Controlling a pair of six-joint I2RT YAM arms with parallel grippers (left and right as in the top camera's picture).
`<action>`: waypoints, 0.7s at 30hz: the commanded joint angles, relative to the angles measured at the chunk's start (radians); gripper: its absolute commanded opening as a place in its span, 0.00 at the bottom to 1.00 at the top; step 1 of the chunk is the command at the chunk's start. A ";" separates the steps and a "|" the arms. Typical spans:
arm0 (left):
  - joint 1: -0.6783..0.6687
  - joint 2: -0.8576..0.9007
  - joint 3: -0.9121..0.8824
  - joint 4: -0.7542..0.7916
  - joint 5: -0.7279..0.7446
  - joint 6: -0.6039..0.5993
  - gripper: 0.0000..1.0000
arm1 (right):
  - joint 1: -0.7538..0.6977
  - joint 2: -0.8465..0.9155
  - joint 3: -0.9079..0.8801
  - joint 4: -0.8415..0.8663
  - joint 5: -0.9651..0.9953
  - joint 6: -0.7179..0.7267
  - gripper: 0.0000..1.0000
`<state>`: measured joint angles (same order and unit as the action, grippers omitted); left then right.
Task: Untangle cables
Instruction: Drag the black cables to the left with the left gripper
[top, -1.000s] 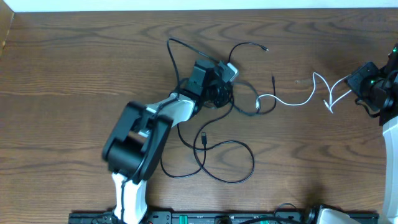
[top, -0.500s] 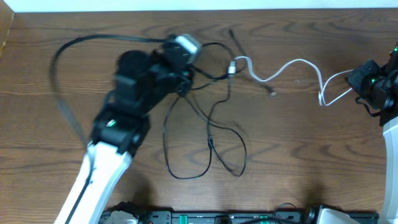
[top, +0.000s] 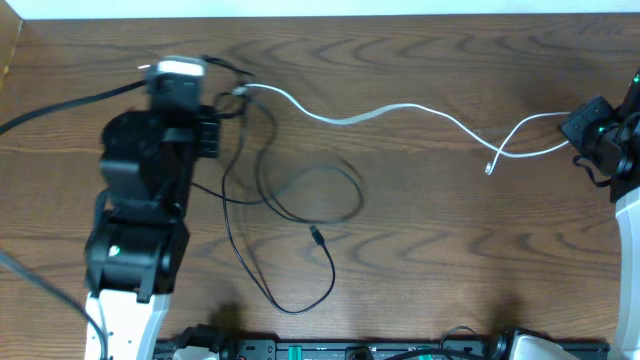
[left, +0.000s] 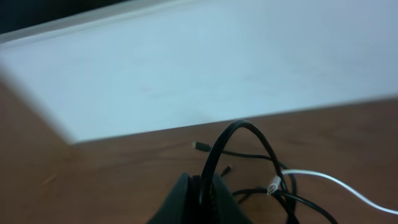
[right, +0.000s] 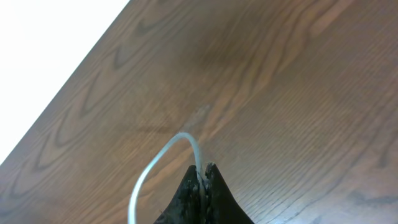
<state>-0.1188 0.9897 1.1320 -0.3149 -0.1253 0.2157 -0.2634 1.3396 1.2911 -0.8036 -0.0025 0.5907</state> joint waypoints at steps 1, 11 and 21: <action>0.056 -0.048 0.002 -0.007 -0.219 -0.092 0.07 | 0.009 -0.006 0.003 0.000 0.084 0.005 0.01; 0.193 -0.099 0.002 -0.107 -0.537 -0.352 0.07 | -0.016 -0.006 0.003 -0.001 0.277 0.154 0.01; 0.255 -0.098 0.002 -0.163 -0.540 -0.534 0.07 | -0.072 -0.006 0.002 -0.011 0.288 0.157 0.01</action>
<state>0.1322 0.9005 1.1320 -0.4786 -0.6666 -0.2501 -0.3275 1.3396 1.2911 -0.8112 0.2607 0.7315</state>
